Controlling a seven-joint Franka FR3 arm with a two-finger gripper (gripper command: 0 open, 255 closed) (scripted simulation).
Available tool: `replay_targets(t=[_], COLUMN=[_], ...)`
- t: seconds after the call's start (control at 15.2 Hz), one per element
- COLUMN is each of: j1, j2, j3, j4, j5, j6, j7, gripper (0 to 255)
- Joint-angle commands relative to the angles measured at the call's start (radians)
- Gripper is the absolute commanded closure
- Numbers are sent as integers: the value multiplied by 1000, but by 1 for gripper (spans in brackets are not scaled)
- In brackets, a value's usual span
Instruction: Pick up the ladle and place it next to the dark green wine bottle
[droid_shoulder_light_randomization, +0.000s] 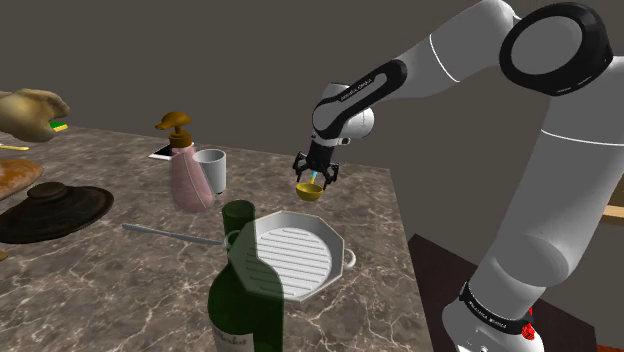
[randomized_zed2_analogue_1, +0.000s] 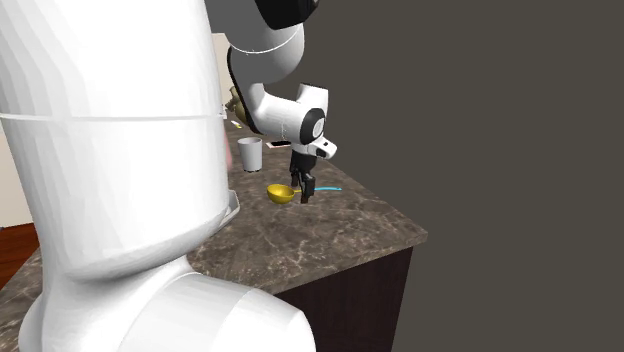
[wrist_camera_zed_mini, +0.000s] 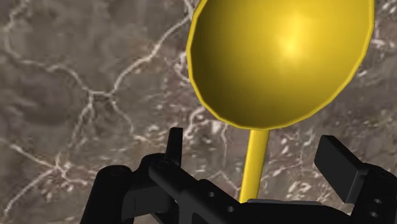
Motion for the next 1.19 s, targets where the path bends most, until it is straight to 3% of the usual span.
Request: replay_targets(t=[0.0, 0.26, 0.33, 0.92, 1.12], j1=[0, 0, 0, 0, 0], j2=[3, 3, 3, 3, -22], j3=[0, 0, 0, 0, -1], j4=[1, 1, 1, 1, 14], j5=[0, 0, 0, 0, -6], j6=[3, 3, 3, 3, -34], j7=[0, 0, 0, 0, 9], gripper=[0, 0, 255, 255, 255])
